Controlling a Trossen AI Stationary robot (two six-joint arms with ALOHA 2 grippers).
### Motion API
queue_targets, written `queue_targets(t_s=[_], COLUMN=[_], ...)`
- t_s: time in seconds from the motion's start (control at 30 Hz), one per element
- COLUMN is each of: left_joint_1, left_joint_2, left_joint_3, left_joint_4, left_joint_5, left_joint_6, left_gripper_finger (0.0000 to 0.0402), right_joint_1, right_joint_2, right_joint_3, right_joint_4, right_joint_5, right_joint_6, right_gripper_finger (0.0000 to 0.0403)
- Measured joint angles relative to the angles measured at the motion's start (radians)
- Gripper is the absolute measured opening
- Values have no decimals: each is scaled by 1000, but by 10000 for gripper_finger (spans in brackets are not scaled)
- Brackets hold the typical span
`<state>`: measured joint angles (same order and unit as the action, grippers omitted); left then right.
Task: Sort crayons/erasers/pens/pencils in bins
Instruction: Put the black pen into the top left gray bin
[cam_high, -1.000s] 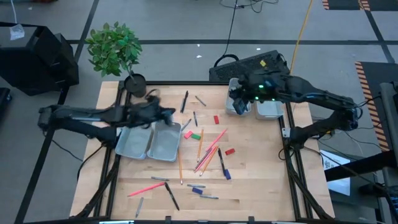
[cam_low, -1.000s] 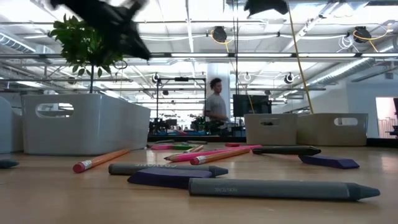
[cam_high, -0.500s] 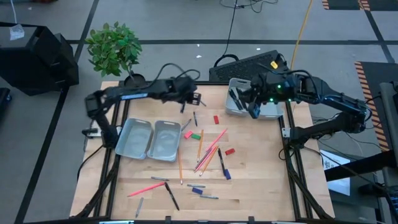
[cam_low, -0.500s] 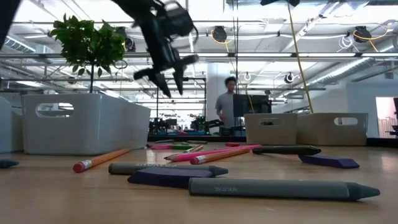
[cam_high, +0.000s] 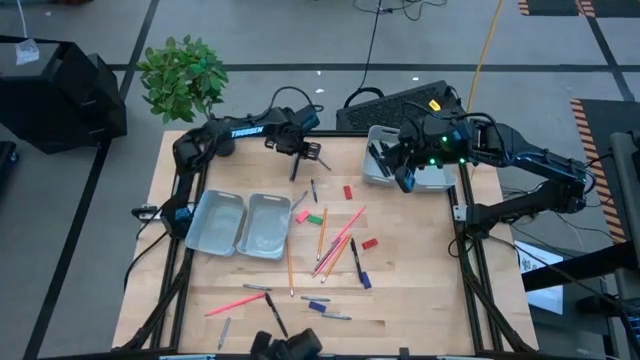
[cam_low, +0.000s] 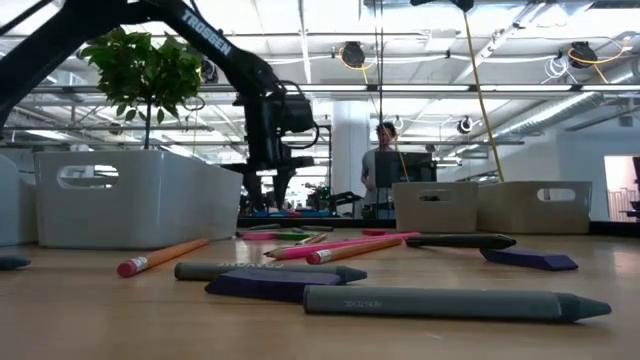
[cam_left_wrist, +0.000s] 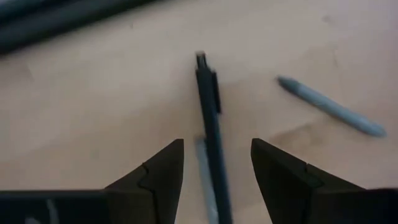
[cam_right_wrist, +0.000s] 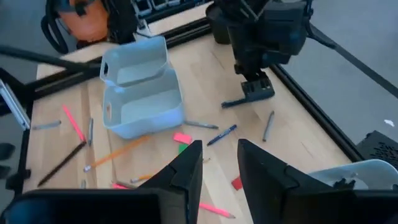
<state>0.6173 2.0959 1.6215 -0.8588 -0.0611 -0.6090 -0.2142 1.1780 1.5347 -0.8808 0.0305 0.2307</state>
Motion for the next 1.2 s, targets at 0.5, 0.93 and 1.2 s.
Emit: queue_targets(t_s=[0.5, 0.93, 1.2], left_joint_1=[15, -25, -40], left_joint_2=[59, 89, 89], left_joint_3=[-8, -5, -7], left_joint_4=[71, 19, 5], left_joint_5=[64, 12, 24], left_joint_6=[120, 107, 123], left_gripper_finger=[191, 159, 30], right_joint_1=[-3, 0, 1], right_joint_2=[9, 12, 12], right_joint_3=[-287, -340, -340], right_joint_4=[489, 468, 301], right_joint_5=[-1, 6, 74], right_joint_6=[148, 259, 304], right_gripper_finger=[93, 93, 93])
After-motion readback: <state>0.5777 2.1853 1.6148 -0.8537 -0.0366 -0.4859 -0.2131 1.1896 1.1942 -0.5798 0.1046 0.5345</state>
